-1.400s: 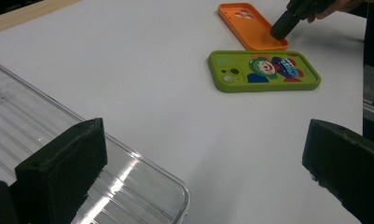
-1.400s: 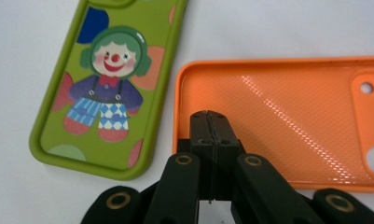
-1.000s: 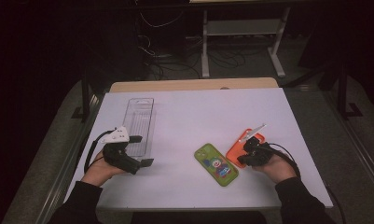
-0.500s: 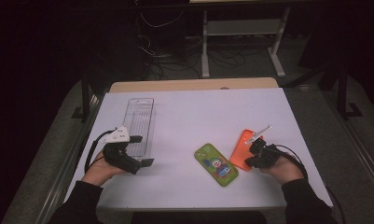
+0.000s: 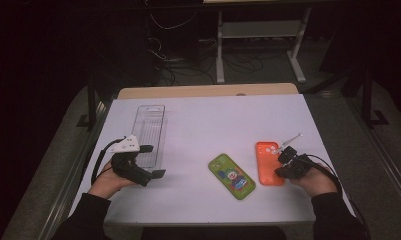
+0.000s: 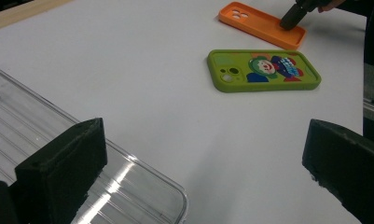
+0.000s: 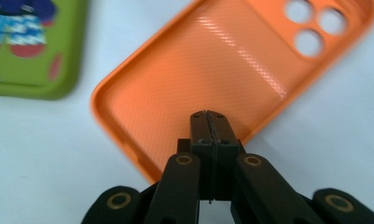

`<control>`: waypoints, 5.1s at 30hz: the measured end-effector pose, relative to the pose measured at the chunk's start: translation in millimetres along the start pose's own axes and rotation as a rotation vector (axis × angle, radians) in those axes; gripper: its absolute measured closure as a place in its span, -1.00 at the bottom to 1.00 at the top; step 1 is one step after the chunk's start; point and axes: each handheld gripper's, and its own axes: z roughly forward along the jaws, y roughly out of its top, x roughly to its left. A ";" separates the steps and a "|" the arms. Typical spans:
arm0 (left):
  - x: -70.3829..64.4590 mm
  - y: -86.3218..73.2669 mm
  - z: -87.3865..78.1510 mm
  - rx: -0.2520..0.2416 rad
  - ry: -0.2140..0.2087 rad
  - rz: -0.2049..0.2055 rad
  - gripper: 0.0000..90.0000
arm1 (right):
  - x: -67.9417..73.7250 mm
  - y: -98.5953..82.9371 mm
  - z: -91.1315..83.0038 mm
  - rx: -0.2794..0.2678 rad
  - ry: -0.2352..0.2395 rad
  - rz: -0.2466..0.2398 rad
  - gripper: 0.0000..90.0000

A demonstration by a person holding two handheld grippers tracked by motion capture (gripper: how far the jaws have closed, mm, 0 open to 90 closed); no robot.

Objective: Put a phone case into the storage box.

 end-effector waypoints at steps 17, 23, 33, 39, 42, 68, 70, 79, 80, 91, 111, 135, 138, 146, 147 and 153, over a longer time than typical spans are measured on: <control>-0.3 0.0 0.3 0.003 0.003 -0.004 -1.00 | -27.2 -8.2 -2.9 -0.008 -0.108 0.076 0.97; -0.9 -0.1 0.9 0.007 0.004 -0.004 -1.00 | -27.5 -9.0 -6.6 -0.043 -0.092 0.078 0.97; -0.8 -0.3 0.4 0.011 0.005 -0.004 -1.00 | -21.0 -6.0 -23.9 -0.232 0.028 0.082 0.71; 0.6 -1.3 0.5 0.014 0.011 -0.006 -1.00 | -7.6 0.8 -28.4 -0.360 0.122 0.075 0.16; 0.7 -1.0 0.2 0.012 0.010 -0.003 -1.00 | -1.3 3.2 -27.4 -0.421 0.152 0.067 -0.15; -0.2 -1.3 0.7 0.034 0.011 0.004 -1.00 | 47.3 26.7 -13.6 -0.419 0.189 -0.061 -1.00; 0.2 -1.3 1.2 0.040 0.011 0.011 -1.00 | 47.3 27.0 -14.8 -0.407 0.194 -0.066 -1.00; -1.0 -1.2 2.9 0.049 0.015 0.018 -1.00 | 43.4 32.8 -29.6 -0.413 0.121 -0.040 -0.99; -1.0 -1.3 3.0 0.046 0.014 0.015 -1.00 | 42.1 33.1 -30.8 -0.414 0.109 -0.039 -0.98; -1.3 -1.3 1.3 0.038 0.015 0.014 -1.00 | 14.4 32.8 -39.5 -0.407 0.054 0.019 -0.99; -0.5 -1.2 -0.7 0.034 0.018 0.008 -1.00 | -21.2 12.2 -53.1 -0.389 -0.042 0.124 -1.00; -1.6 -0.2 -0.1 0.039 0.014 0.017 -1.00 | -16.7 9.2 -30.5 -0.202 -0.109 0.148 -1.00; -1.7 -0.2 -0.1 0.039 0.014 0.015 -1.00 | -16.0 8.3 -27.0 -0.167 -0.105 0.167 -1.00; -1.7 0.3 -0.4 0.038 0.017 0.018 -1.00 | -13.9 7.3 -20.1 -0.122 -0.103 0.165 -1.00; -1.5 0.3 -0.3 0.039 0.016 0.022 -1.00 | -14.5 7.1 -18.8 -0.118 -0.103 0.159 -1.00; -1.8 0.3 -0.2 0.040 0.015 0.021 -1.00 | -12.7 6.0 -11.6 -0.078 -0.086 0.173 -1.00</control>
